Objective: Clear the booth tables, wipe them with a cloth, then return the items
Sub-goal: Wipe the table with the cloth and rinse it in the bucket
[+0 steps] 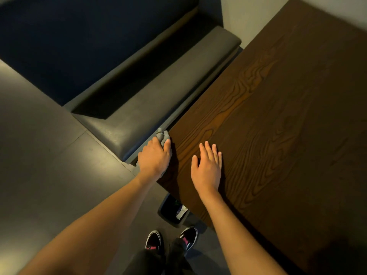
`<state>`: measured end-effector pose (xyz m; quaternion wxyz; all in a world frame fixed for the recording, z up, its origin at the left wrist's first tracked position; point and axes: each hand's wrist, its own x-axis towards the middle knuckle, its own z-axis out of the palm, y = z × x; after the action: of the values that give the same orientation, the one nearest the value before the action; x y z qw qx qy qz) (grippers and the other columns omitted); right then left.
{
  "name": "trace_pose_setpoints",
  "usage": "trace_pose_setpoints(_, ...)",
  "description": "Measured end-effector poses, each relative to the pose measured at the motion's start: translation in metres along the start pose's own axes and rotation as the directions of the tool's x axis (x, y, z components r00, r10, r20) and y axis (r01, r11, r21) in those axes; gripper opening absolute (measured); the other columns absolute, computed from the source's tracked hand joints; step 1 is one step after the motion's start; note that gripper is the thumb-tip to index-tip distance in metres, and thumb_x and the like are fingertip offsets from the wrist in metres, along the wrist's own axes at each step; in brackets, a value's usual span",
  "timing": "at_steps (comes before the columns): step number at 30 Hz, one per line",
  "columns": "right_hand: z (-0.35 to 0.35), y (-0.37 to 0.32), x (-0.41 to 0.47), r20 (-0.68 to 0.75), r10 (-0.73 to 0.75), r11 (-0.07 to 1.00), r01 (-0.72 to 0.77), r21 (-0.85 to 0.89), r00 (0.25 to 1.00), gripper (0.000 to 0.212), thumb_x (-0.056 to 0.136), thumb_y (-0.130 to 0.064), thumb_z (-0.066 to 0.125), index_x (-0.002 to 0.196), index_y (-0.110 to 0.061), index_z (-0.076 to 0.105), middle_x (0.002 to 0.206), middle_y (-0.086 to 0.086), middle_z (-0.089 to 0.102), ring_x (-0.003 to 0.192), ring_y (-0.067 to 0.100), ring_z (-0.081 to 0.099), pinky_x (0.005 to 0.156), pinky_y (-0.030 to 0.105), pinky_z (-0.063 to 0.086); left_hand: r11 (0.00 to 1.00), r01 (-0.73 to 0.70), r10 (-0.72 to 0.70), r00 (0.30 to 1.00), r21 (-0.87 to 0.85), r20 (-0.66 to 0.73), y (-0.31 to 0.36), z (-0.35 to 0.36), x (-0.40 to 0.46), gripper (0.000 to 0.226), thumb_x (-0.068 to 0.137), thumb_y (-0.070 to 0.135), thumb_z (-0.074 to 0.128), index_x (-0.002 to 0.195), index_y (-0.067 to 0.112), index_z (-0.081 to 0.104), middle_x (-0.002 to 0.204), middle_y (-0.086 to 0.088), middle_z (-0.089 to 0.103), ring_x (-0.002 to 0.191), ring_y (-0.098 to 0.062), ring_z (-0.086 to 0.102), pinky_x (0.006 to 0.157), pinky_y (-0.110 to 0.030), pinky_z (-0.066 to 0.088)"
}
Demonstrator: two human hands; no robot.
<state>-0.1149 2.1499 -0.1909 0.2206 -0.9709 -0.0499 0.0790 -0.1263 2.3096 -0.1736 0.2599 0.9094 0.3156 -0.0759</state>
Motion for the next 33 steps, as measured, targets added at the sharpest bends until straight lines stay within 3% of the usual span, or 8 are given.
trace_pose_setpoints(6, -0.006, -0.006, 0.028, -0.004, 0.045, 0.999, -0.045, -0.028, 0.999, 0.05, 0.105, -0.032, 0.043, 0.153, -0.023, 0.036, 0.163, 0.0, 0.027, 0.154, 0.019, 0.013, 0.124, 0.04, 0.004, 1.0, -0.027, 0.027, 1.0, 0.003, -0.015, 0.026, 0.005, 0.024, 0.037, 0.108, 0.043, 0.023, 0.094, 0.019, 0.047, 0.09, -0.004, 0.053, 0.077, -0.018, 0.047, 0.072, -0.034, 0.033)
trace_pose_setpoints(15, -0.002, -0.019, 0.097, -0.116, 0.169, 0.985, -0.173, -0.027, 0.979, 0.046, 0.104, -0.028, 0.045, 0.15, -0.024, 0.041, 0.16, 0.0, 0.033, 0.152, 0.02, 0.018, 0.124, 0.041, 0.006, 0.995, -0.096, 0.097, 0.993, -0.007, 0.069, 0.062, 0.016, 0.078, 0.033, 0.108, 0.046, 0.025, 0.096, 0.027, 0.048, 0.075, 0.009, 0.047, 0.062, -0.004, 0.042, 0.068, -0.032, 0.038)
trace_pose_setpoints(22, -0.009, -0.024, 0.174, -0.205, 0.361, 0.929, -0.371, -0.013, 0.91, 0.044, 0.105, -0.032, 0.041, 0.15, -0.028, 0.041, 0.16, -0.004, 0.034, 0.152, 0.018, 0.018, 0.124, 0.044, 0.007, 0.963, -0.214, 0.248, 0.94, -0.164, 0.234, 0.107, 0.027, 0.147, 0.028, 0.108, 0.046, 0.031, 0.107, 0.029, 0.053, 0.087, 0.011, 0.057, 0.068, 0.0, 0.051, 0.057, -0.017, 0.03)
trace_pose_setpoints(28, -0.02, -0.019, 0.223, -0.259, 0.435, 0.896, -0.442, 0.032, 0.863, 0.042, 0.105, -0.028, 0.043, 0.147, -0.025, 0.046, 0.157, -0.003, 0.039, 0.151, 0.02, 0.023, 0.124, 0.044, 0.011, 0.915, -0.257, 0.341, 0.904, -0.31, 0.258, 0.154, 0.039, 0.192, 0.032, 0.108, 0.043, 0.035, 0.128, 0.029, 0.055, 0.112, 0.012, 0.062, 0.089, 0.0, 0.053, 0.074, -0.024, 0.036)
trace_pose_setpoints(33, -0.029, -0.01, 0.25, -0.323, 0.46, 0.886, -0.448, 0.118, 0.827, 0.037, 0.104, -0.023, 0.046, 0.14, -0.022, 0.056, 0.151, 0.0, 0.048, 0.148, 0.02, 0.031, 0.123, 0.044, 0.015, 0.887, -0.297, 0.394, 0.887, -0.355, 0.242, 0.199, 0.049, 0.23, 0.03, 0.107, 0.039, 0.039, 0.127, 0.028, 0.058, 0.109, 0.009, 0.062, 0.094, -0.008, 0.058, 0.074, -0.028, 0.037)
